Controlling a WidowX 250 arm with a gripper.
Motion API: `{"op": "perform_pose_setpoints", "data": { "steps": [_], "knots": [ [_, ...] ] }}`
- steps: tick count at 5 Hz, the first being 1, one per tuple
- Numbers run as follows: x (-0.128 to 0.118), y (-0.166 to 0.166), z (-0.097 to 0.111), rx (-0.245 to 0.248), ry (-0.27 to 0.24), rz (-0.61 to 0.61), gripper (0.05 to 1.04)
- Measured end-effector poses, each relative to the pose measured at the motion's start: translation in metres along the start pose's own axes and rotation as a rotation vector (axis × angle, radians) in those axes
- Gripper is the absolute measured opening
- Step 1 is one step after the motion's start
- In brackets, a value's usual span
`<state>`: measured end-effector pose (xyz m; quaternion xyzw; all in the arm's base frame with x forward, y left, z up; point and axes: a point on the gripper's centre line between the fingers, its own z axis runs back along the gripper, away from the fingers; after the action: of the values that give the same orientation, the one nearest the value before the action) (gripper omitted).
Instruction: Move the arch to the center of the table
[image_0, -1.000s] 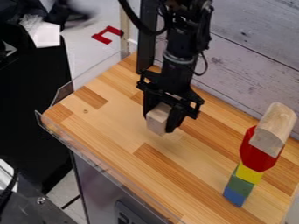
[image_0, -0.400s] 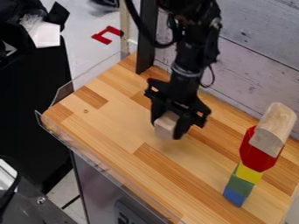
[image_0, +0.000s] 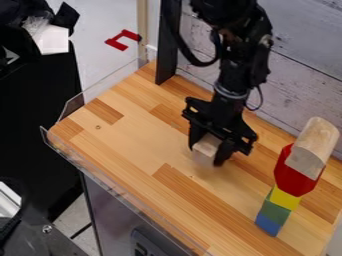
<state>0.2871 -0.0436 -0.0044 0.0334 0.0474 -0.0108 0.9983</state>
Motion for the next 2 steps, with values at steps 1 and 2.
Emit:
{"op": "perform_pose_setpoints", "data": {
  "steps": [1, 2],
  "knots": [
    [-0.0033, -0.0069, -0.0033, 0.005, 0.018, -0.015, 0.604],
    [-0.0052, -0.0077, -0.009, 0.01, 0.04, 0.012, 0.604]
  ]
}}
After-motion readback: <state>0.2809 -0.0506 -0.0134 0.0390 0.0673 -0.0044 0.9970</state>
